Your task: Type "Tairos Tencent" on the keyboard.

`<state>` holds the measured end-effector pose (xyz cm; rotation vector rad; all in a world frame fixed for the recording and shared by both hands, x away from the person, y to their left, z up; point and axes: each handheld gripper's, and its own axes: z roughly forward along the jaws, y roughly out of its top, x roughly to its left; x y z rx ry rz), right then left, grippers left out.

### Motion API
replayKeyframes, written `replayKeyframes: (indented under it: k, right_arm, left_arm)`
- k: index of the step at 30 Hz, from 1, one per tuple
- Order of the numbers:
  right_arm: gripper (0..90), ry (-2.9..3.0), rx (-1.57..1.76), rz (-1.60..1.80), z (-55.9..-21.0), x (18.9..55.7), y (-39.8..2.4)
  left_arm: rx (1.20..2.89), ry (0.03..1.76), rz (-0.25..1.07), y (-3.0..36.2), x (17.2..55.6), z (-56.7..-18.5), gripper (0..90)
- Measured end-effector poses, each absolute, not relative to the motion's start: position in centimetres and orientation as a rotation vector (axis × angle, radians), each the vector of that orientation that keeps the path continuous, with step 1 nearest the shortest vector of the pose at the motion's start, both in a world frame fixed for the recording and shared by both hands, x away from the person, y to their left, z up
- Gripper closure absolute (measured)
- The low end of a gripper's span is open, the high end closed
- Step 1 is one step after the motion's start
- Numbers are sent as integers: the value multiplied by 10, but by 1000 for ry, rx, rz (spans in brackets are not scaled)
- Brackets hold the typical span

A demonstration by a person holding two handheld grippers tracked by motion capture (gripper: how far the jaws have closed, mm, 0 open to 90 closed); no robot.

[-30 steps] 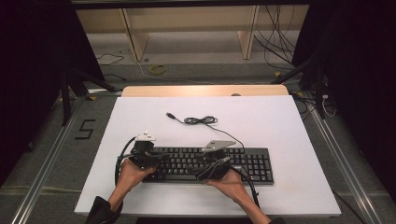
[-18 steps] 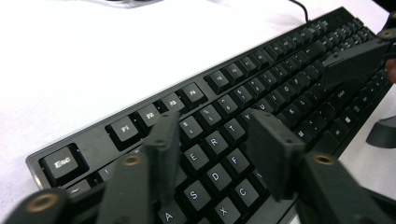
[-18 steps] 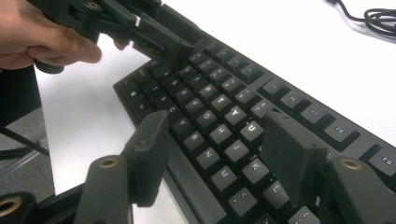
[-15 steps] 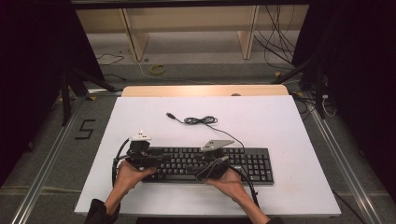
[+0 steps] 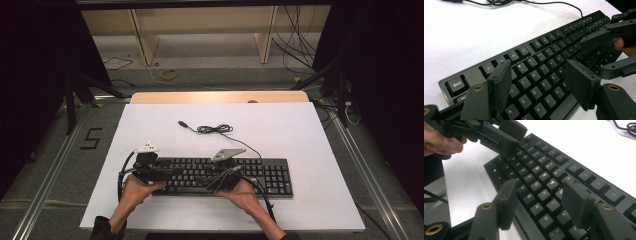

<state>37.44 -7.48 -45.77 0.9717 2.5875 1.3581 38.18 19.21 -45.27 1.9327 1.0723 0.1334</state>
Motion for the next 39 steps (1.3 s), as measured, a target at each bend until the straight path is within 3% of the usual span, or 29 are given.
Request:
replayKeyframes:
  k: [15, 31, 39]
  right_arm:
    - [617, 2617, 947, 1331, -461, 377, -69]
    - [846, 2651, 909, 1302, -464, 377, -65]
    - [900, 2673, 891, 1250, -469, 376, -61]
  left_arm:
    - [1902, 1067, 142, 195, 374, -451, 354]
    - [1867, 1046, 163, 199, 366, -450, 345]
    - [1862, 1042, 161, 202, 363, -451, 345]
